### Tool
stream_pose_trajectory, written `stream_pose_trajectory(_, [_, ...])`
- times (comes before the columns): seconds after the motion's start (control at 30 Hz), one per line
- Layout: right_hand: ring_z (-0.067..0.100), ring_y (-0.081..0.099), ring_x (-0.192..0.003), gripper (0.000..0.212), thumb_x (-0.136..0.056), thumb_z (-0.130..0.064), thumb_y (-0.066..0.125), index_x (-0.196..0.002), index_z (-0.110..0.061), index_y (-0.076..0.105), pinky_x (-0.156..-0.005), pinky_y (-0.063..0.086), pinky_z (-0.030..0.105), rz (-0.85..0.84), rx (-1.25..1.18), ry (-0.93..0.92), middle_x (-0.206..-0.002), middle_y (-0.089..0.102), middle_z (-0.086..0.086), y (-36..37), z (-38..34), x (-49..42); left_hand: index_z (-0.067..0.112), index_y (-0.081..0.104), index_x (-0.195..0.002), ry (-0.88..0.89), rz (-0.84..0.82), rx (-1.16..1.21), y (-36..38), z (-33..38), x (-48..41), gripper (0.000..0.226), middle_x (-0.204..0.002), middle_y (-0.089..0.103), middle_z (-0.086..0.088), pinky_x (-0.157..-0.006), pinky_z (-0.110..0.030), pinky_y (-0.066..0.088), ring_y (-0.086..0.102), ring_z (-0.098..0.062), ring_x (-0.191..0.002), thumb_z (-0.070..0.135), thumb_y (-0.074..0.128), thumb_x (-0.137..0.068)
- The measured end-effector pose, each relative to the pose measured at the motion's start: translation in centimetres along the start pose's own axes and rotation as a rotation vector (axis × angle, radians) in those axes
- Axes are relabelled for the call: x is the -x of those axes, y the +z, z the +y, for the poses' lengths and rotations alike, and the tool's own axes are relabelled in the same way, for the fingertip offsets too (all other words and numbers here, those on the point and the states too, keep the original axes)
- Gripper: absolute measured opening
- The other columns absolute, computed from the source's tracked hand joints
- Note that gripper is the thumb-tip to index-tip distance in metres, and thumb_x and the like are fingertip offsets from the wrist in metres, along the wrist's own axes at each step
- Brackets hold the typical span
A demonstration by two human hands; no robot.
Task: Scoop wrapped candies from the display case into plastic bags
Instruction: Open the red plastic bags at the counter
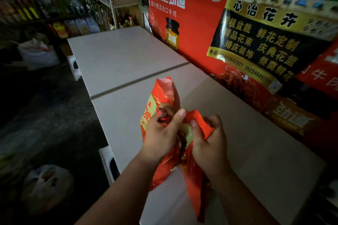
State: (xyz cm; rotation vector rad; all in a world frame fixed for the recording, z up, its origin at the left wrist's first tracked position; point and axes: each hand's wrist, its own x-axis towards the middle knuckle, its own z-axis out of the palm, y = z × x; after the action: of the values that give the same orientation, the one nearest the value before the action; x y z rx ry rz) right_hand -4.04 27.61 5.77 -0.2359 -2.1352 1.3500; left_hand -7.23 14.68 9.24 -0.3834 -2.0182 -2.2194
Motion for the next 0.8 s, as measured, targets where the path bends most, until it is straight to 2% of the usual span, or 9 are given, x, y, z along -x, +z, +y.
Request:
stream_pose_trajectory(0.1, [0.001,0.064,-0.070,0.018,-0.087,-0.052,0.060,-0.090,-0.041,0.045,-0.063,0.049,0.021,0.028,-0.084,-0.046,-0.079,0.063,-0.013,0.3,-1.1,0.1,0.024,0.070,-0.101,0.100,0.046,-0.017,-0.4,1.7,0.2,0.008,-0.104,0.074,0.002,-0.086,-0.039,0.055,0.070,-0.018,-0.098,0.019,0.065,-0.098])
stream_pose_trajectory(0.17, [0.001,0.066,-0.072,0.023,-0.082,-0.054,0.066,-0.092,-0.045,0.047,-0.064,0.047,0.013,0.065,-0.138,-0.050,-0.081,0.065,-0.011,0.1,-2.2,0.1,0.022,0.067,-0.081,0.089,0.054,0.044,-0.5,3.0,0.6,0.024,-0.107,0.075,-0.006,-0.088,-0.038,0.054,0.071,-0.023,-0.103,0.006,0.062,-0.098])
stream_pose_trajectory(0.3, [-0.006,0.066,-0.071,0.047,-0.059,-0.057,0.085,-0.094,-0.047,0.055,-0.065,0.047,0.006,-0.097,-0.235,-0.100,-0.087,0.069,-0.025,-0.6,-4.5,1.2,0.005,0.044,-0.064,-0.020,0.279,0.150,-1.1,5.2,2.1,0.039,-0.060,0.062,-0.003,-0.058,-0.023,0.051,0.062,-0.013,-0.058,0.008,0.066,-0.096])
stream_pose_trajectory(0.43, [0.004,0.071,-0.084,0.074,-0.035,-0.072,0.091,-0.100,-0.052,0.060,-0.079,0.058,0.029,-0.340,-0.191,0.023,-0.095,0.073,-0.017,-0.7,-5.6,3.0,0.018,0.042,-0.056,-0.121,0.478,0.153,-4.1,6.3,3.9,0.047,-0.049,0.045,0.003,-0.051,-0.023,0.041,0.044,-0.010,-0.048,0.022,0.078,-0.088])
stream_pose_trajectory(0.53, [-0.012,0.064,-0.104,0.089,-0.040,-0.073,0.088,-0.120,-0.069,0.049,-0.086,0.049,0.005,-0.450,0.049,-0.007,-0.113,0.068,-0.030,-0.7,-7.2,4.0,0.018,0.042,-0.055,-0.163,0.328,0.212,-6.8,7.3,6.0,0.049,-0.054,0.043,-0.008,-0.057,-0.038,0.046,0.047,-0.021,-0.056,0.021,0.086,-0.077])
stream_pose_trajectory(0.6, [-0.011,0.063,-0.111,0.101,-0.050,-0.056,0.089,-0.135,-0.071,0.037,-0.097,0.049,0.013,-0.694,0.024,0.029,-0.122,0.065,-0.028,-0.4,-8.8,4.7,0.018,0.041,-0.055,-0.153,0.098,0.275,-8.6,7.9,7.6,0.049,-0.053,0.043,-0.008,-0.058,-0.039,0.049,0.049,-0.024,-0.055,0.018,0.086,-0.073])
stream_pose_trajectory(0.67, [0.004,0.070,-0.109,0.088,-0.063,-0.031,0.090,-0.137,-0.056,0.050,-0.097,0.055,0.029,-0.973,-0.128,0.030,-0.119,0.073,-0.014,0.2,-10.6,5.6,0.020,0.038,-0.054,-0.131,-0.104,0.358,-10.5,9.0,8.9,0.049,-0.052,0.041,-0.004,-0.054,-0.028,0.044,0.044,-0.018,-0.050,0.013,0.083,-0.073])
stream_pose_trajectory(0.7, [0.008,0.073,-0.104,0.072,-0.067,-0.023,0.088,-0.129,-0.046,0.061,-0.092,0.057,0.029,-1.047,-0.178,0.000,-0.113,0.076,-0.010,0.5,-11.6,6.3,0.020,0.037,-0.054,-0.136,-0.150,0.414,-11.4,9.4,9.5,0.050,-0.053,0.037,-0.005,-0.053,-0.027,0.041,0.040,-0.017,-0.050,0.008,0.082,-0.074])
stream_pose_trajectory(0.8, [0.001,0.071,-0.076,0.019,-0.072,-0.028,0.082,-0.090,-0.029,0.076,-0.069,0.053,0.020,-0.976,-0.183,-0.096,-0.081,0.077,-0.008,1.8,-13.7,8.7,0.018,0.034,-0.055,-0.131,-0.075,0.496,-13.2,10.9,11.3,0.051,-0.054,0.031,-0.005,-0.050,-0.026,0.036,0.033,-0.015,-0.049,-0.005,0.073,-0.079])
